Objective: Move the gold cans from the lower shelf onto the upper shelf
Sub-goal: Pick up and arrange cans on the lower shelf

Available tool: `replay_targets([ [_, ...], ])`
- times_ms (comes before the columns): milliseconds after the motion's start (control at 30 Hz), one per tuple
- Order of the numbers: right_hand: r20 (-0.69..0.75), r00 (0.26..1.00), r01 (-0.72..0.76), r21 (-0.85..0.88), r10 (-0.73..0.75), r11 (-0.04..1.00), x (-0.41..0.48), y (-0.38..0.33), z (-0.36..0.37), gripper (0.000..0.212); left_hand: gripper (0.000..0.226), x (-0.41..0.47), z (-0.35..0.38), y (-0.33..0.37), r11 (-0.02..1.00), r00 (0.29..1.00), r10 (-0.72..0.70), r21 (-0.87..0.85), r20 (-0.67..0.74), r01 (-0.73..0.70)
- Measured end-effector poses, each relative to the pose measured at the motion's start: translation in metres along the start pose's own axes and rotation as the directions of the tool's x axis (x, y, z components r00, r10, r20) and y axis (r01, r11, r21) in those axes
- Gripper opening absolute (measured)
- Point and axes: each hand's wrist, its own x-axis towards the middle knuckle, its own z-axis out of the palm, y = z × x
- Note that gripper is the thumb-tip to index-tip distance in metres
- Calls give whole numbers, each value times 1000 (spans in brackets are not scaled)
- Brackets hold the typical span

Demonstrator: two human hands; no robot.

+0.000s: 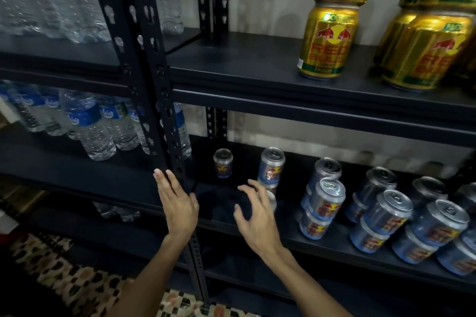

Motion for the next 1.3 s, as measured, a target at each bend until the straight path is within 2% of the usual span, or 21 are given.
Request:
replay_targets([
  [167, 121, 993, -14, 39, 10, 999, 34, -17, 36, 41, 109, -2, -6, -10, 995, 995, 83, 45, 58, -86],
  [267, 180, 979, -100, 26, 94, 995, 55, -17, 55, 48, 125, -3, -6, -17, 991, 990, 95, 83, 101, -103],
  [367, 170, 970, -176, 11, 171, 984, 79, -16, 68, 62, 133, -5, -4, -22, 991, 984, 82, 94, 158, -98],
  [467, 117, 977, -183, 13, 180, 983, 100, -11, 76, 69, 121, -3, 1, -19, 997, 977, 25, 61, 211, -38],
  [600, 178, 961, -203, -68, 212, 977, 122, 16, 93, 88, 91, -3, 7, -23, 997, 979, 38, 61, 202, -51],
  [667, 233, 934, -254, -107, 272, 961, 133, 28, 100, 93, 89, -3, 10, -25, 998, 981, 40, 48, 191, -50],
  [767, 298, 887, -322, -152, 354, 934, 143, 35, 105, 85, 86, -3, 16, -27, 1000, 985, 26, 0, 170, -27],
  [1000, 246, 881, -380, -141, 404, 914, 148, 43, 116, 75, 81, -5, 23, -33, 1000, 987, 6, -27, 160, -2],
  [1133, 279, 884, -348, -143, 375, 927, 150, 37, 111, 62, 84, -6, 19, -29, 1000, 991, 17, 16, 135, -19],
  [1300, 250, 911, -305, -123, 327, 944, 135, 22, 94, 75, 91, -7, 16, -26, 993, 990, 78, 78, 118, -87],
])
